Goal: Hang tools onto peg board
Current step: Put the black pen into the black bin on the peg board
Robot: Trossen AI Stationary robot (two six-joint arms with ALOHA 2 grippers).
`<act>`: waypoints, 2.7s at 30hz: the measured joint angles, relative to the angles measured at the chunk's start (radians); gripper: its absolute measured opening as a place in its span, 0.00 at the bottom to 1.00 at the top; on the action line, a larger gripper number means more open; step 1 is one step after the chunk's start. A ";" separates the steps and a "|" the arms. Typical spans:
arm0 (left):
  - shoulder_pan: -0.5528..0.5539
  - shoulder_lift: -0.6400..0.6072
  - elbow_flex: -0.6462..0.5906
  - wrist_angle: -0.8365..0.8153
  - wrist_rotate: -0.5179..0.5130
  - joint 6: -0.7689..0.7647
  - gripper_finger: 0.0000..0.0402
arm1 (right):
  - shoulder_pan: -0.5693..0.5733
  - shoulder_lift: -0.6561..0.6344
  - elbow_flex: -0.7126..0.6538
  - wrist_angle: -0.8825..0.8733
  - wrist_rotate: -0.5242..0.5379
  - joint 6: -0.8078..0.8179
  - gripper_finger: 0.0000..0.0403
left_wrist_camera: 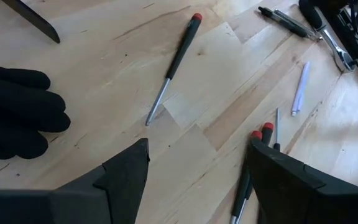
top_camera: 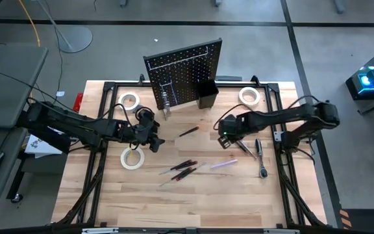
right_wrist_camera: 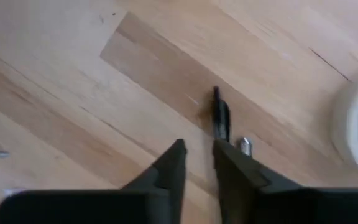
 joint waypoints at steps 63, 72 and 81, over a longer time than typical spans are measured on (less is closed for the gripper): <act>0.006 0.309 0.083 0.544 0.073 0.463 0.26 | 0.021 0.083 -0.038 -0.064 -0.176 -0.274 0.00; 0.040 0.736 0.396 0.586 0.072 0.722 0.01 | 0.111 -0.160 -0.054 -0.086 -0.137 -0.060 0.00; 0.115 0.963 0.592 0.637 0.206 0.946 0.00 | 0.212 -0.365 -0.053 -0.083 -0.070 0.176 0.00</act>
